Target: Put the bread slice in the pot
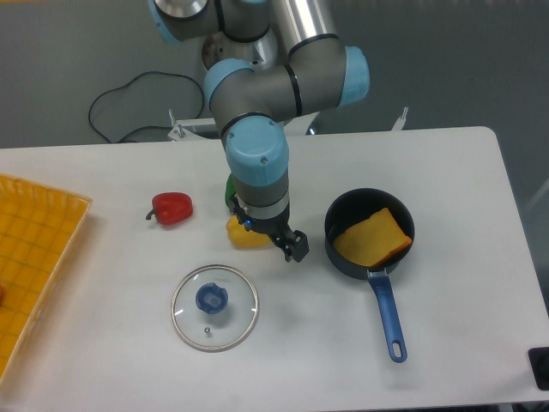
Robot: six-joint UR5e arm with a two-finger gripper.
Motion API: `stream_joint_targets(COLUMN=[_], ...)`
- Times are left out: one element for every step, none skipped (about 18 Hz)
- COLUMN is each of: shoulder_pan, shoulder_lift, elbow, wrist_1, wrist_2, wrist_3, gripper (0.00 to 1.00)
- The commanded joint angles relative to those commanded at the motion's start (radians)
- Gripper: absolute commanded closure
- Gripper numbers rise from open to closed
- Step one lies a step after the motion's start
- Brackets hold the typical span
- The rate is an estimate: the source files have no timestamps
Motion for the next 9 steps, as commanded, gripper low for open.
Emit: stream_joint_targets(shoulder_pan=[0.000,0.000,0.002,0.002,0.002,0.003,0.005,0.005,0.006], shoulder_lift=[0.000,-0.002,-0.002,-0.002,-0.002,0.000,0.000,0.002,0.002], elbow=[0.002,0.005,0.005,0.005,0.006,0.006,0.006,0.006,0.006], wrist_1=[0.000,0.000,-0.002,-0.002,-0.002,-0.002,-0.002,-0.002,-0.002], wrist_2=[0.000,0.002,0.002,0.003,0.003,0.006,0.008,0.011,0.009], wrist_3=[0.000,0.000,0.000,0.000,0.000,0.000,0.000,0.002,0.003], gripper=[0.00,0.00,0.00,0.00,0.00,0.00,0.00,0.00,0.00])
